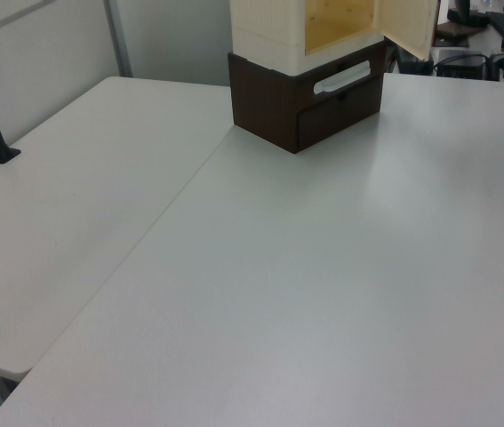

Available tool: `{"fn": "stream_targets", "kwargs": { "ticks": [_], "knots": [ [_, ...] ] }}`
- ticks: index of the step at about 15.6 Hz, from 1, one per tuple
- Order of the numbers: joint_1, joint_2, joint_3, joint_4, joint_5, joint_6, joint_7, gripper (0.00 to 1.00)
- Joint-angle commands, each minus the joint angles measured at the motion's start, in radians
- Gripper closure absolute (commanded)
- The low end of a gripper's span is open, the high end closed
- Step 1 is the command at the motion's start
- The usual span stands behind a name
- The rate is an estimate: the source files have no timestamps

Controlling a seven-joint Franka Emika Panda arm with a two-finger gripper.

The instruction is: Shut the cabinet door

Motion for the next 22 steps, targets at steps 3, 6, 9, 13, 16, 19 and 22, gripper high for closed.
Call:
{"fn": "stream_targets", "kwargs": {
  "ticks": [3, 6, 9, 13, 16, 19, 22],
  "knots": [
    [0.090, 0.073, 0.004, -0.028, 0.017, 0.265, 0.127, 1.00],
    [0.094, 0.085, 0.005, -0.029, 0.019, 0.379, 0.164, 1.00],
    [0.094, 0.087, 0.005, -0.029, 0.019, 0.382, 0.161, 1.00],
    [0.094, 0.108, 0.005, -0.029, 0.020, 0.393, 0.158, 1.00],
    [0.096, 0.126, 0.005, -0.029, 0.020, 0.449, 0.160, 1.00],
    [0.094, 0.146, 0.008, -0.029, 0.022, 0.547, 0.167, 1.00],
    [0.088, 0.156, 0.008, -0.029, 0.023, 0.597, 0.164, 1.00]
  ]
}}
